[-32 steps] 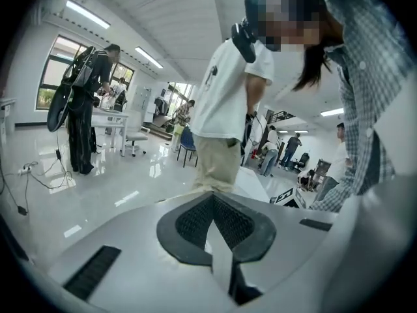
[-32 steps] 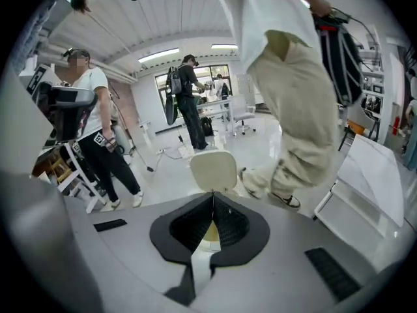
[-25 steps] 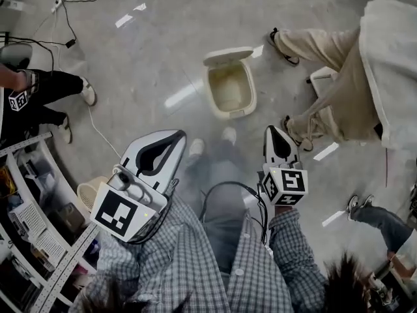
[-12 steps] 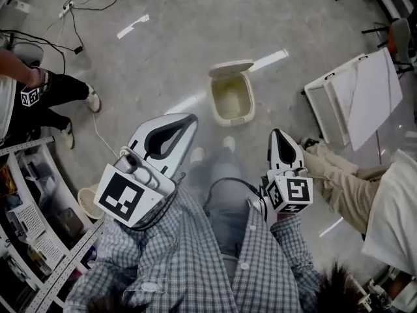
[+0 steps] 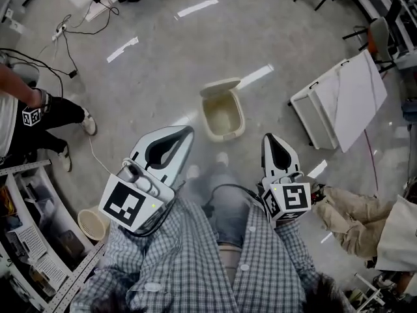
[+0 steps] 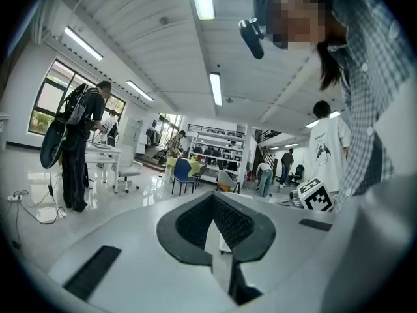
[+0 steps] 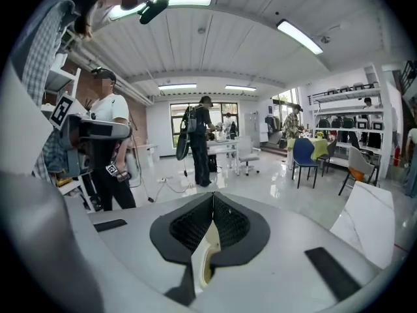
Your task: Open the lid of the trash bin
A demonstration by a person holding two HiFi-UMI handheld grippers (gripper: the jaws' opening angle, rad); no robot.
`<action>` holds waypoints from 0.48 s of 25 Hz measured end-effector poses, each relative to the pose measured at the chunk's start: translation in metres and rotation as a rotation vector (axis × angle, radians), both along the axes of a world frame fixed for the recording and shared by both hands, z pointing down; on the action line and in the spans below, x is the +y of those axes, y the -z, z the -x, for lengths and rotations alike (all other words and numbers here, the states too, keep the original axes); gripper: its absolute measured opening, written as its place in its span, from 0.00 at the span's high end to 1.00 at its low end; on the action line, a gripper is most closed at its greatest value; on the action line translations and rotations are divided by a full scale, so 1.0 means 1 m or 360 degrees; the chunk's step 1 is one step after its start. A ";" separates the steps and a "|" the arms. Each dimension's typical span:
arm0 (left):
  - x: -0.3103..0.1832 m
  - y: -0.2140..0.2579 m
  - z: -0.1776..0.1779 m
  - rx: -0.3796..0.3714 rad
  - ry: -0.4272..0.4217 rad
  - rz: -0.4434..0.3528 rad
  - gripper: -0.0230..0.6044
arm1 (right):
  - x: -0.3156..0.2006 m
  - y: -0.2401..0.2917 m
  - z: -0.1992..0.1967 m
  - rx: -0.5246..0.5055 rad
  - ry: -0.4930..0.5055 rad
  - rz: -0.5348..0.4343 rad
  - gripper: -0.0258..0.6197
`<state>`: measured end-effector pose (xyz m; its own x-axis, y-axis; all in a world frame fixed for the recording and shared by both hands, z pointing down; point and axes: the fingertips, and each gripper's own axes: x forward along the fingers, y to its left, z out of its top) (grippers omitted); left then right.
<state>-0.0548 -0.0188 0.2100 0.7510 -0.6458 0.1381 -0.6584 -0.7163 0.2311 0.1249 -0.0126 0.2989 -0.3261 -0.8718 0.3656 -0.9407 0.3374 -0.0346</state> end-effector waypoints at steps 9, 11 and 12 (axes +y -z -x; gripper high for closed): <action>-0.011 0.031 0.007 0.0065 0.0022 -0.0159 0.96 | -0.011 0.046 0.008 0.0034 0.0043 -0.0186 0.93; -0.011 0.033 0.007 0.0059 0.0017 -0.0175 0.96 | -0.012 0.051 0.007 0.0030 0.0039 -0.0212 0.93; -0.010 0.033 0.007 0.0049 0.0015 -0.0168 0.96 | -0.012 0.053 0.007 0.0025 0.0036 -0.0222 0.93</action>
